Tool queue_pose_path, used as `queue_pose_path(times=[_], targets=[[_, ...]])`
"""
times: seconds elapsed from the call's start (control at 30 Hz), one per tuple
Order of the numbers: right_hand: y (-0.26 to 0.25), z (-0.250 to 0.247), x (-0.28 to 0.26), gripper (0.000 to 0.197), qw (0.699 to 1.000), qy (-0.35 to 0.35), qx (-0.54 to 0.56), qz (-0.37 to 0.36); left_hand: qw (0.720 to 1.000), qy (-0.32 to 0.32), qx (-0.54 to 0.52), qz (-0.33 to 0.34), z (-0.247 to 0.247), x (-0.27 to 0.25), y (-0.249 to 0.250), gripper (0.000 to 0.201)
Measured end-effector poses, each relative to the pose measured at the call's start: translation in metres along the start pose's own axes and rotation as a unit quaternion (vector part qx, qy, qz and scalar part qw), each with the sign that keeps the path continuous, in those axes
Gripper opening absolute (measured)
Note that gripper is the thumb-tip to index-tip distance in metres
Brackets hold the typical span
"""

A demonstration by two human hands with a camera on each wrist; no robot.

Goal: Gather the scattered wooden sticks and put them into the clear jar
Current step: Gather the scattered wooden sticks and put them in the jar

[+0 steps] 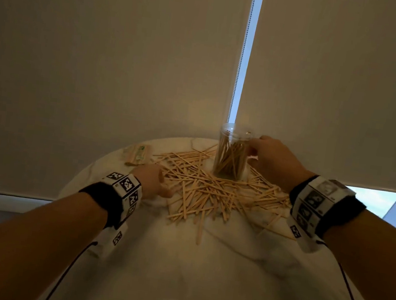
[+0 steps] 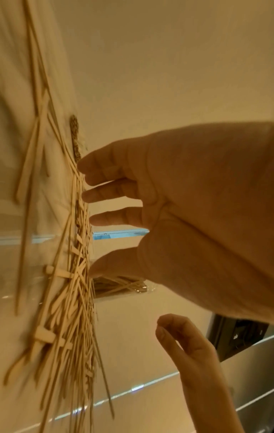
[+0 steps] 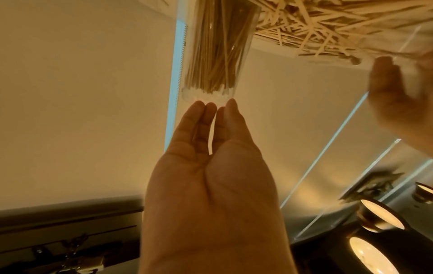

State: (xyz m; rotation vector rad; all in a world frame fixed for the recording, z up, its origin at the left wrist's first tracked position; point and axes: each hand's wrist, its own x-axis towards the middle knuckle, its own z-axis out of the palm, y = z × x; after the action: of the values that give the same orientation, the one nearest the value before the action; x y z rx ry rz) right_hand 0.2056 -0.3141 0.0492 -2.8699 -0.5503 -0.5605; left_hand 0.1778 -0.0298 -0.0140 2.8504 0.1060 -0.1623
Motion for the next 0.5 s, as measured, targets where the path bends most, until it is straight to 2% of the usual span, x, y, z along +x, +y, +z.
queue_pose_path(times=[0.07, 0.17, 0.23, 0.3, 0.37, 0.43, 0.5], targets=[[0.003, 0.003, 0.002, 0.012, 0.998, -0.038, 0.018, 0.053, 1.0, 0.002, 0.004, 0.003, -0.001, -0.003, -0.004, 0.059], [0.007, 0.017, -0.002, 0.031, 0.974, -0.194, 0.003, 0.118, 1.0, -0.003, 0.012, 0.006, -0.001, -0.002, -0.009, 0.057], [0.008, 0.035, -0.008, 0.047, 0.948, -0.287, -0.03, 0.132, 0.999, -0.012, 0.049, -0.005, -0.002, 0.0, -0.012, 0.067], [0.008, 0.049, -0.013, 0.061, 0.927, -0.346, -0.088, 0.119, 0.994, -0.019, 0.107, -0.032, -0.002, 0.005, -0.019, 0.085], [0.007, 0.057, -0.015, 0.067, 0.919, -0.366, -0.093, 0.111, 0.987, -0.043, 0.146, -0.057, -0.001, 0.008, -0.027, 0.088], [0.003, 0.057, -0.016, 0.057, 0.922, -0.366, -0.072, 0.101, 0.985, -0.073, 0.147, -0.056, 0.001, 0.01, -0.028, 0.079], [-0.003, 0.058, -0.016, 0.044, 0.929, -0.353, -0.077, 0.083, 0.989, -0.074, 0.129, -0.027, 0.003, 0.009, -0.022, 0.07]])
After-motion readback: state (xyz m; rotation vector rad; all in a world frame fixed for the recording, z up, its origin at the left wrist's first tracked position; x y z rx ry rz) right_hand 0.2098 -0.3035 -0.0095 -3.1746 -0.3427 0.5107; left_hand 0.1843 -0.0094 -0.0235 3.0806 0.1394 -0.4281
